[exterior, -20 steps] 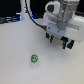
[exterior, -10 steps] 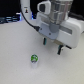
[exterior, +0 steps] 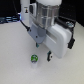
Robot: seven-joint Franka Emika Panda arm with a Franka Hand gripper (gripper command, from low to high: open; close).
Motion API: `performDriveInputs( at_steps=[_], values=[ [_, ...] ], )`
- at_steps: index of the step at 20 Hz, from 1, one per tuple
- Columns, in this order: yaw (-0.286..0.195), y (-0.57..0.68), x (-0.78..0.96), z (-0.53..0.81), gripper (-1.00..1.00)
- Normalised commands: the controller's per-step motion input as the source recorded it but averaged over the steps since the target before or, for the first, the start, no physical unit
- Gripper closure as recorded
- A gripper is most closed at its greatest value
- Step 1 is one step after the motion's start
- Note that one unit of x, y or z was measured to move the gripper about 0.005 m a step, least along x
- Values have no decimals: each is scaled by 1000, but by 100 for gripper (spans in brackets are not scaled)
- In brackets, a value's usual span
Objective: Open the kcup holder, insert the kcup into the holder, and close the kcup holder
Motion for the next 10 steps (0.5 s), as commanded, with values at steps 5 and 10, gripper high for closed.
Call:
performDriveInputs(
  at_steps=[5,10],
  values=[
    [-168,-279,269,-83,-100],
    [-131,-2,186,-200,-100]
  ],
)
